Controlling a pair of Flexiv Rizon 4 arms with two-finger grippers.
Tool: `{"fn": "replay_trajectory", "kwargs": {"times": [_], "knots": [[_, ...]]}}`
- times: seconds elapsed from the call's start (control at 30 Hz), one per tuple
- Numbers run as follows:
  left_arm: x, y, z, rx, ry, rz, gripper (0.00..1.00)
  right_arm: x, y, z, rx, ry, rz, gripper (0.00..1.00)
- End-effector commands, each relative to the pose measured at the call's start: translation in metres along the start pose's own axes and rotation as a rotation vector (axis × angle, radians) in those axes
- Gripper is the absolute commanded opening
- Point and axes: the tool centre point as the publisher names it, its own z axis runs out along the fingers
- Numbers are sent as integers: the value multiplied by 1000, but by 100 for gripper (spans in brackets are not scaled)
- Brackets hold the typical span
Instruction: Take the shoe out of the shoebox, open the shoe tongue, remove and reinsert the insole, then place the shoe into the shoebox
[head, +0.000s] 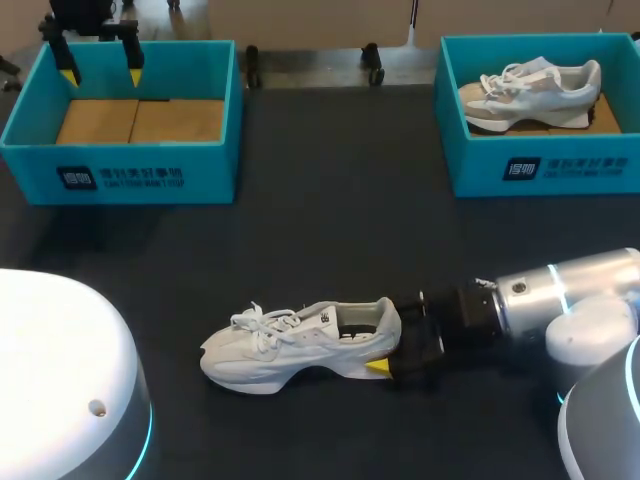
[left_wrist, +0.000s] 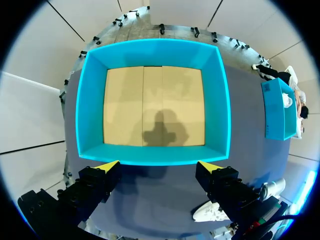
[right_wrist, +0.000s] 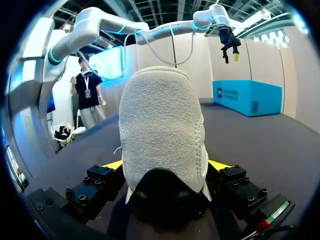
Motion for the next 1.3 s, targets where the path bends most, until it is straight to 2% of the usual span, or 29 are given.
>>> {"fn": "replay_trajectory", "kwargs": {"times": [0.03, 0.63, 0.67, 0.7, 0.73, 0.77, 0.8, 1.3], "knots": [[0, 0, 0, 0, 0, 0, 100, -3, 1, 9, 4, 2, -1, 100], [0, 0, 0, 0, 0, 0, 100, -1, -1, 18, -11, 1, -28, 100], [0, 0, 0, 0, 0, 0, 100, 0, -1, 18, -10, 0, -33, 91], [0, 0, 0, 0, 0, 0, 100, 0, -1, 19, -9, -1, -35, 42], [0, 0, 0, 0, 0, 0, 100, 0, 0, 19, -9, -2, -38, 29], [0, 0, 0, 0, 0, 0, 100, 0, 0, 19, -9, -3, -43, 7], [0, 0, 0, 0, 0, 0, 100, 0, 0, 19, -10, -4, -46, 0], [0, 0, 0, 0, 0, 0, 100, 0, 1, 20, -16, -8, -59, 0]]}}
